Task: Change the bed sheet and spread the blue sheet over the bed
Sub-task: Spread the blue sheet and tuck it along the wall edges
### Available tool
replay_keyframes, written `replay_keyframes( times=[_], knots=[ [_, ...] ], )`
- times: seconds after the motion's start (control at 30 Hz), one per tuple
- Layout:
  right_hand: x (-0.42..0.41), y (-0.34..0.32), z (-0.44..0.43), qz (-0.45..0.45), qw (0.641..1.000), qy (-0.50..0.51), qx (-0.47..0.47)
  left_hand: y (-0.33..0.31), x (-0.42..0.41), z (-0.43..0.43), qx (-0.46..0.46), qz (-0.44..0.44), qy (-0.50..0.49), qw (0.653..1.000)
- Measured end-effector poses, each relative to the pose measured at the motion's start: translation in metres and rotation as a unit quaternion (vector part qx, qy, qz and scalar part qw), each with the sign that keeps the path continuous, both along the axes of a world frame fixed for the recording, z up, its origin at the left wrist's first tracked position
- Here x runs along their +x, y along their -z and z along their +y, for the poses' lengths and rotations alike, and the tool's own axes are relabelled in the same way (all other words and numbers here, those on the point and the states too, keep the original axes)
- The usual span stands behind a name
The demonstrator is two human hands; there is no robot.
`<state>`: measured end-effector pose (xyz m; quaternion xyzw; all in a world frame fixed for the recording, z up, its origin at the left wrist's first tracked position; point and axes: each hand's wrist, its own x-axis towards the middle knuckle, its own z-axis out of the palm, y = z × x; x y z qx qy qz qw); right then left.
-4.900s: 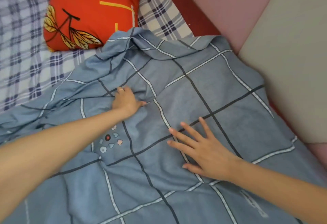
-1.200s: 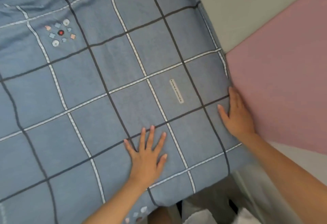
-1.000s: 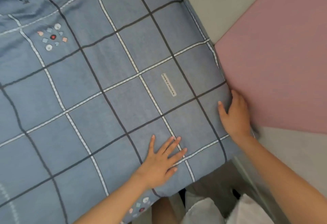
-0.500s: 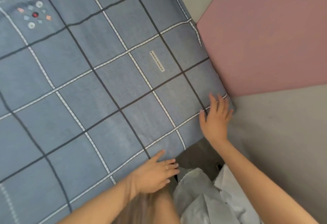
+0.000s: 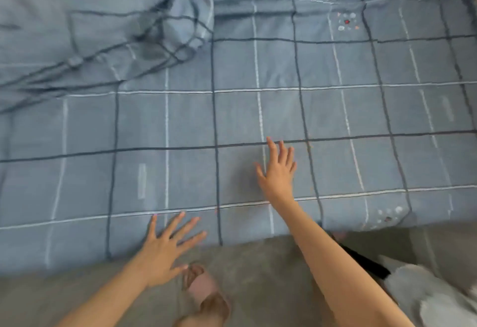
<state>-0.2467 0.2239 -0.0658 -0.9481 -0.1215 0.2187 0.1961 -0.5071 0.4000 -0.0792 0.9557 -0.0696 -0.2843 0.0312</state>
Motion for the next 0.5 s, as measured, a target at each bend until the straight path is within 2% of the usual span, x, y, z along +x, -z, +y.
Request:
replay_keyframes(
  times=[0.07,0.13,0.17,0.23,0.33,0.4,0.5],
  knots=[
    [-0.051,-0.003,0.078,0.027,0.999,-0.02,-0.018,-0.012,-0.063,0.049,-0.001,-0.018,-0.053,0.998],
    [-0.091,-0.004,0.144,0.069,0.997,-0.006,-0.029,-0.024,-0.105,0.097,-0.013,-0.012,-0.181,0.983],
    [-0.112,-0.004,0.174,0.096,0.995,-0.005,-0.038,-0.027,-0.128,0.12,-0.015,-0.015,-0.261,0.965],
    [-0.161,0.003,0.232,0.126,0.986,-0.06,-0.086,-0.035,-0.171,0.167,-0.025,-0.012,-0.433,0.901],
    [-0.207,0.01,0.283,0.13,0.951,-0.232,-0.159,-0.036,-0.202,0.217,-0.016,-0.026,-0.589,0.808],
    [-0.232,0.014,0.308,0.132,0.925,-0.304,-0.185,-0.032,-0.214,0.242,-0.02,-0.015,-0.629,0.777],
    [-0.265,0.014,0.339,0.131,0.898,-0.347,-0.235,-0.023,-0.221,0.28,-0.059,0.023,-0.629,0.775]
  ],
)
